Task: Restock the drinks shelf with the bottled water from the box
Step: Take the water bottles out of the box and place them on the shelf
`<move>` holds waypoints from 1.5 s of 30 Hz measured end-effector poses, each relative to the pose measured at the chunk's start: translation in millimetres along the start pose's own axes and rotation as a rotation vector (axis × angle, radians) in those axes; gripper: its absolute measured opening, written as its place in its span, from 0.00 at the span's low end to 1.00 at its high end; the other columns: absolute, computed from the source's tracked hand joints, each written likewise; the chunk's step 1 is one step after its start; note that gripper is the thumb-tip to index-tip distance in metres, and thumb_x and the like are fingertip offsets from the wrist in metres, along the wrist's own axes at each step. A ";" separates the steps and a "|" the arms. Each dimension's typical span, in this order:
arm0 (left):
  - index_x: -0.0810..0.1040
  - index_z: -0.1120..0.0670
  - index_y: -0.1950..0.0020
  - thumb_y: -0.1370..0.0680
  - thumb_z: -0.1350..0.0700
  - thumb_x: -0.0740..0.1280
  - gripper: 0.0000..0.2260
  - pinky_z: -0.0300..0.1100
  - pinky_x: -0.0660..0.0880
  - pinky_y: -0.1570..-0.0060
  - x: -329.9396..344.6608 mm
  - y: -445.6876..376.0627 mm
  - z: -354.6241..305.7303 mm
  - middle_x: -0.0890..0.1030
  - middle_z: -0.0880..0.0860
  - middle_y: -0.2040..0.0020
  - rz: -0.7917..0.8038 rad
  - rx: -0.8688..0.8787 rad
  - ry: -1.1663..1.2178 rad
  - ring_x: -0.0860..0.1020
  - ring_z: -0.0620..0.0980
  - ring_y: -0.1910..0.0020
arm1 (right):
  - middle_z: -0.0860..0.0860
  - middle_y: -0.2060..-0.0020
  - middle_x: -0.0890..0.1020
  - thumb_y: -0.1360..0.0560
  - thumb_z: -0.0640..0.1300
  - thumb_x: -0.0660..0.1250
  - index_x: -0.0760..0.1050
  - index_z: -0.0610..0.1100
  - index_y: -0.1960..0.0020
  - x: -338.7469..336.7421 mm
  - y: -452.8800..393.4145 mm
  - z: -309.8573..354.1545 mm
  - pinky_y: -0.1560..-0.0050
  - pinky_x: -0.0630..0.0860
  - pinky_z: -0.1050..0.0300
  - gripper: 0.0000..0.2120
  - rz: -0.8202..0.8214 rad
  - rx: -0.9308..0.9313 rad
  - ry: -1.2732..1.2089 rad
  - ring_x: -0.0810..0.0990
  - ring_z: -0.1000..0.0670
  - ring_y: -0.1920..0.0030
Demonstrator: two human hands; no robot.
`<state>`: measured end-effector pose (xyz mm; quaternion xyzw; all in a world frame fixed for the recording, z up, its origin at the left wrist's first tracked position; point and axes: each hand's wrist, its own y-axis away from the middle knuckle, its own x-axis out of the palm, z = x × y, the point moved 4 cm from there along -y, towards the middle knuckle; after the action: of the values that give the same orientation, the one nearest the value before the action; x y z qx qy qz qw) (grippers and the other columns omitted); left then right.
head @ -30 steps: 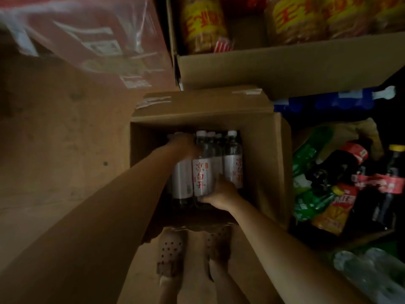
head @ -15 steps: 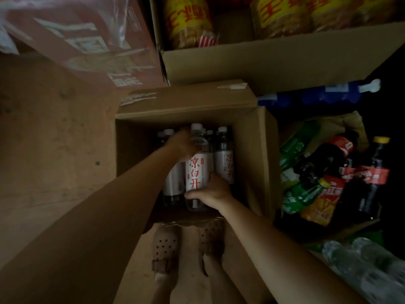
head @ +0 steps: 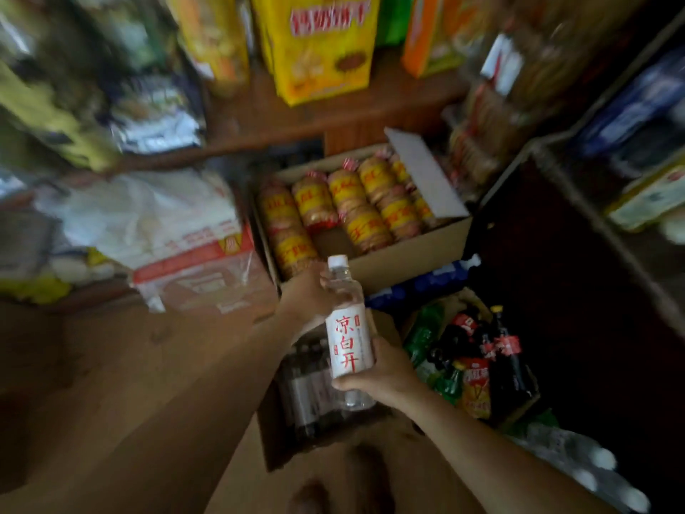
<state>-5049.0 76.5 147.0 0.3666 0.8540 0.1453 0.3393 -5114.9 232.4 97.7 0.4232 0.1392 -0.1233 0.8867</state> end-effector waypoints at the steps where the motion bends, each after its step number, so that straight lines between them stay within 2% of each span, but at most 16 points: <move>1: 0.76 0.53 0.44 0.34 0.46 0.76 0.23 0.44 0.75 0.47 -14.0 7.5 -26.8 0.80 0.46 0.50 -0.016 0.042 0.011 0.79 0.47 0.49 | 0.55 0.46 0.80 0.46 0.51 0.82 0.71 0.53 0.41 -14.7 13.1 19.0 0.48 0.81 0.52 0.36 -0.034 -0.037 -0.022 0.80 0.54 0.47; 5: 0.77 0.46 0.51 0.31 0.47 0.75 0.12 0.44 0.76 0.50 -62.0 49.5 -138.7 0.82 0.47 0.53 -0.107 0.296 -0.119 0.79 0.48 0.51 | 0.55 0.50 0.80 0.41 0.49 0.82 0.70 0.51 0.44 -72.5 72.5 86.3 0.61 0.78 0.65 0.31 -0.154 -0.155 -0.132 0.79 0.56 0.54; 6: 0.78 0.46 0.53 0.31 0.47 0.75 0.11 0.42 0.75 0.51 -71.4 61.6 -165.3 0.82 0.47 0.53 -0.120 0.358 -0.142 0.79 0.47 0.52 | 0.55 0.50 0.80 0.40 0.49 0.82 0.70 0.51 0.43 -85.1 89.1 100.5 0.62 0.76 0.66 0.31 -0.186 -0.181 -0.158 0.79 0.57 0.54; 8: 0.78 0.48 0.56 0.31 0.46 0.75 0.10 0.39 0.71 0.58 -86.0 88.7 -215.5 0.81 0.45 0.57 -0.132 0.457 -0.188 0.78 0.44 0.55 | 0.54 0.48 0.80 0.41 0.49 0.82 0.71 0.50 0.41 -108.4 121.9 123.1 0.56 0.80 0.62 0.33 -0.244 -0.230 -0.222 0.80 0.55 0.52; 10: 0.79 0.50 0.54 0.32 0.44 0.75 0.14 0.40 0.71 0.59 -95.0 118.2 -260.8 0.80 0.44 0.57 -0.135 0.544 -0.196 0.78 0.43 0.55 | 0.54 0.46 0.80 0.41 0.48 0.83 0.71 0.49 0.41 -131.1 157.0 141.7 0.51 0.81 0.58 0.34 -0.320 -0.271 -0.275 0.81 0.53 0.49; 12: 0.79 0.51 0.49 0.31 0.47 0.75 0.14 0.37 0.69 0.57 -101.0 153.6 -305.0 0.79 0.43 0.55 -0.135 0.688 -0.204 0.78 0.44 0.52 | 0.54 0.48 0.80 0.41 0.48 0.83 0.71 0.50 0.42 -154.0 193.2 157.0 0.54 0.79 0.62 0.32 -0.414 -0.316 -0.303 0.80 0.54 0.50; 15: 0.79 0.53 0.42 0.29 0.53 0.74 0.16 0.35 0.63 0.66 -106.0 205.7 -359.2 0.77 0.46 0.56 -0.169 0.839 -0.265 0.75 0.46 0.55 | 0.55 0.49 0.81 0.43 0.47 0.83 0.71 0.51 0.43 -184.2 245.5 171.2 0.55 0.78 0.64 0.33 -0.535 -0.388 -0.342 0.80 0.56 0.52; 18: 0.77 0.54 0.40 0.31 0.51 0.75 0.21 0.37 0.67 0.60 -103.4 243.9 -402.3 0.81 0.52 0.50 -0.170 0.926 -0.272 0.78 0.51 0.50 | 0.55 0.49 0.80 0.42 0.48 0.82 0.70 0.50 0.40 -212.1 292.7 179.5 0.48 0.79 0.59 0.35 -0.618 -0.425 -0.326 0.80 0.55 0.50; 21: 0.75 0.54 0.37 0.31 0.49 0.76 0.25 0.39 0.70 0.57 -92.6 275.4 -441.1 0.81 0.53 0.46 -0.167 0.999 -0.287 0.79 0.53 0.47 | 0.55 0.48 0.79 0.39 0.49 0.81 0.69 0.49 0.38 -241.9 335.8 179.5 0.52 0.77 0.63 0.34 -0.695 -0.454 -0.276 0.79 0.54 0.48; 24: 0.71 0.53 0.33 0.31 0.47 0.75 0.29 0.39 0.69 0.57 -76.1 306.7 -476.2 0.80 0.53 0.44 -0.164 1.057 -0.284 0.78 0.52 0.47 | 0.54 0.46 0.79 0.39 0.52 0.81 0.69 0.49 0.40 -270.1 373.5 170.6 0.59 0.74 0.66 0.32 -0.773 -0.470 -0.270 0.78 0.54 0.50; 27: 0.73 0.54 0.34 0.30 0.47 0.75 0.28 0.37 0.66 0.58 -53.1 340.0 -507.9 0.79 0.51 0.45 -0.155 1.144 -0.259 0.77 0.50 0.48 | 0.55 0.51 0.78 0.38 0.52 0.80 0.67 0.49 0.42 -298.6 409.8 155.0 0.62 0.74 0.65 0.31 -0.870 -0.453 -0.244 0.78 0.54 0.54; 29: 0.73 0.53 0.35 0.31 0.47 0.75 0.27 0.37 0.66 0.58 -33.9 361.3 -527.3 0.79 0.49 0.47 -0.149 1.192 -0.254 0.76 0.47 0.50 | 0.54 0.52 0.78 0.38 0.52 0.80 0.67 0.48 0.41 -317.5 434.4 141.7 0.60 0.76 0.62 0.32 -0.911 -0.446 -0.249 0.78 0.53 0.54; 34: 0.73 0.53 0.34 0.34 0.45 0.77 0.32 0.38 0.69 0.55 25.8 403.2 -573.6 0.79 0.50 0.43 -0.085 1.270 -0.215 0.78 0.49 0.46 | 0.54 0.48 0.80 0.41 0.52 0.82 0.69 0.48 0.39 -359.8 493.9 94.6 0.49 0.80 0.55 0.36 -1.044 -0.426 -0.297 0.80 0.53 0.48; 38: 0.72 0.51 0.33 0.34 0.46 0.77 0.31 0.36 0.67 0.60 74.4 438.0 -599.7 0.77 0.46 0.51 -0.004 1.302 -0.165 0.74 0.41 0.56 | 0.55 0.49 0.80 0.41 0.51 0.82 0.68 0.48 0.39 -387.7 538.6 52.2 0.53 0.78 0.60 0.36 -1.129 -0.391 -0.281 0.79 0.54 0.51; 41: 0.71 0.51 0.33 0.34 0.45 0.77 0.32 0.39 0.67 0.58 110.3 459.9 -614.0 0.76 0.46 0.50 0.036 1.332 -0.153 0.75 0.45 0.54 | 0.55 0.50 0.80 0.41 0.52 0.82 0.69 0.48 0.39 -403.0 566.9 20.2 0.57 0.76 0.64 0.35 -1.183 -0.350 -0.272 0.79 0.55 0.53; 45: 0.71 0.51 0.34 0.34 0.46 0.77 0.32 0.38 0.67 0.63 156.3 490.5 -629.7 0.79 0.47 0.49 0.104 1.369 -0.138 0.75 0.45 0.56 | 0.55 0.51 0.79 0.41 0.52 0.81 0.68 0.49 0.43 -415.0 603.5 -21.3 0.57 0.77 0.63 0.33 -1.249 -0.306 -0.291 0.79 0.55 0.52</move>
<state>-5300.6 528.0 775.0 0.5471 0.7113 -0.4344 0.0774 -5301.2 659.9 662.9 0.1110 0.2533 -0.6496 0.7082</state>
